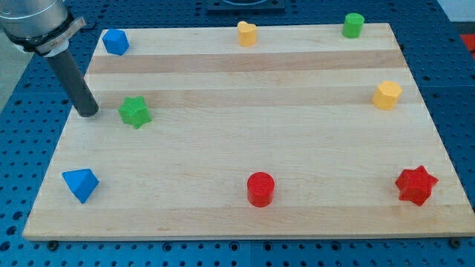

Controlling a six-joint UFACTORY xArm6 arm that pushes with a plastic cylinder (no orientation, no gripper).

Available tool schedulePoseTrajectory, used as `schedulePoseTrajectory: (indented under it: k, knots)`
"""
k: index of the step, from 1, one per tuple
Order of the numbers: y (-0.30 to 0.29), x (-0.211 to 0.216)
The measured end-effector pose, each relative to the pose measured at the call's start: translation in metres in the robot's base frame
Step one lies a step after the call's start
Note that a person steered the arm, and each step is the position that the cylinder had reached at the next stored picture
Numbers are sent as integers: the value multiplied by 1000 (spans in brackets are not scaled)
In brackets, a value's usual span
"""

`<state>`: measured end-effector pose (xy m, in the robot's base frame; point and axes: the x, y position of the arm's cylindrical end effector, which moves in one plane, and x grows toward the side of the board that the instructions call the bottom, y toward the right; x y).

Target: Slide the green star towards center of the board

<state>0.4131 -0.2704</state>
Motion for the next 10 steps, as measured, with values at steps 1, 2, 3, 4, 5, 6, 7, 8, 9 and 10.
schedulePoseTrajectory:
  k: [1,2,3,4,5,6,7,8,9,10]
  knots:
    - [-9,0]
    - [-21,0]
    - [-34,0]
    - [-35,1]
    - [-34,15]
    - [-34,42]
    - [-23,53]
    - [3,44]
    - [32,19]
    - [76,4]
